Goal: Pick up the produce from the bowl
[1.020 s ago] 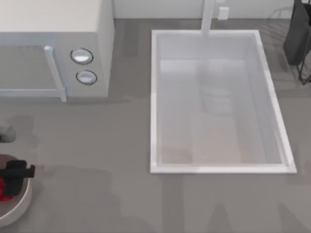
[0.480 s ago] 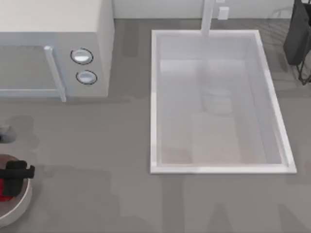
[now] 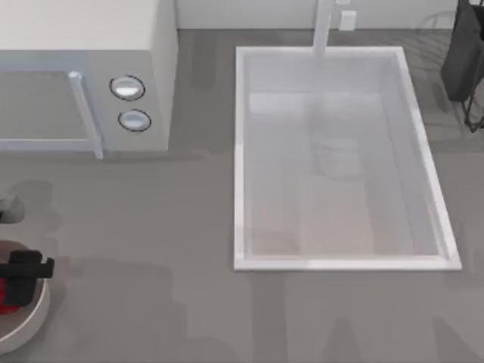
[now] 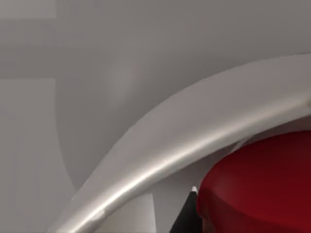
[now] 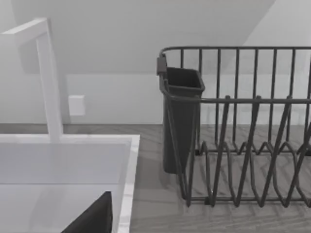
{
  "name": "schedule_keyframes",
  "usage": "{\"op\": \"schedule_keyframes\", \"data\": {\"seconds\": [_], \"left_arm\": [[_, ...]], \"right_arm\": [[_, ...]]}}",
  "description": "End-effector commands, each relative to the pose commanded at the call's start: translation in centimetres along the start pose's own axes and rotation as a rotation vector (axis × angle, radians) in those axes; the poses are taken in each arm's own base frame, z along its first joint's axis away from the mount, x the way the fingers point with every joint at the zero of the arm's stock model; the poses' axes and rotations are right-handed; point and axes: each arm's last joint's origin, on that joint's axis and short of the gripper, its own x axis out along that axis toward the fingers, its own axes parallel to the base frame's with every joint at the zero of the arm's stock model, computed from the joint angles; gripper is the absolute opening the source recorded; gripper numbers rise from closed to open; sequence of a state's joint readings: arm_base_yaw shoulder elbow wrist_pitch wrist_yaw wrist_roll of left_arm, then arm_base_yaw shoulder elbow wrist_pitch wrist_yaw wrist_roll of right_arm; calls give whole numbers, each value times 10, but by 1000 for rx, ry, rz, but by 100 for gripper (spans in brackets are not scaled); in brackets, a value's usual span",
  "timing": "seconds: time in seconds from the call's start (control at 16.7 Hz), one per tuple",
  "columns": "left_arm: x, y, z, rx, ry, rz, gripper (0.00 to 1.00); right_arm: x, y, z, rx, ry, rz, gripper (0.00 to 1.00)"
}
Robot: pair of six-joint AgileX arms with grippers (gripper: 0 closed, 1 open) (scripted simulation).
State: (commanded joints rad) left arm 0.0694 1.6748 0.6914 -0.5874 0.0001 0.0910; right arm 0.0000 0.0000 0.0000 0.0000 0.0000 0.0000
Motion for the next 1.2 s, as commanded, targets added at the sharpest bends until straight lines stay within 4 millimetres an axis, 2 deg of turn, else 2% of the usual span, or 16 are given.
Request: {"op": "schedule_keyframes", "data": {"seconds": [0.24, 0.3, 0.48, 0.66, 0.78, 0.9, 1.02, 1.2], "left_arm": [[0, 0, 0, 0, 0, 0, 0], [-33, -1, -6, 4, -54, -17, 0], [-39, 0, -2, 4, -48, -18, 0], [-66, 1, 14, 4, -36, -19, 0], [-97, 2, 26, 4, -33, -19, 0], [-138, 3, 32, 4, -23, -20, 0], [-182, 3, 30, 4, -11, -21, 0], [-238, 1, 17, 4, -21, -20, 0]], "right_arm": [[0, 0, 0, 0, 0, 0, 100], [0, 0, 0, 0, 0, 0, 100], [0, 0, 0, 0, 0, 0, 100], [0, 0, 0, 0, 0, 0, 100], [0, 0, 0, 0, 0, 0, 100], [0, 0, 0, 0, 0, 0, 100], [0, 0, 0, 0, 0, 0, 100], [0, 0, 0, 0, 0, 0, 100]]}}
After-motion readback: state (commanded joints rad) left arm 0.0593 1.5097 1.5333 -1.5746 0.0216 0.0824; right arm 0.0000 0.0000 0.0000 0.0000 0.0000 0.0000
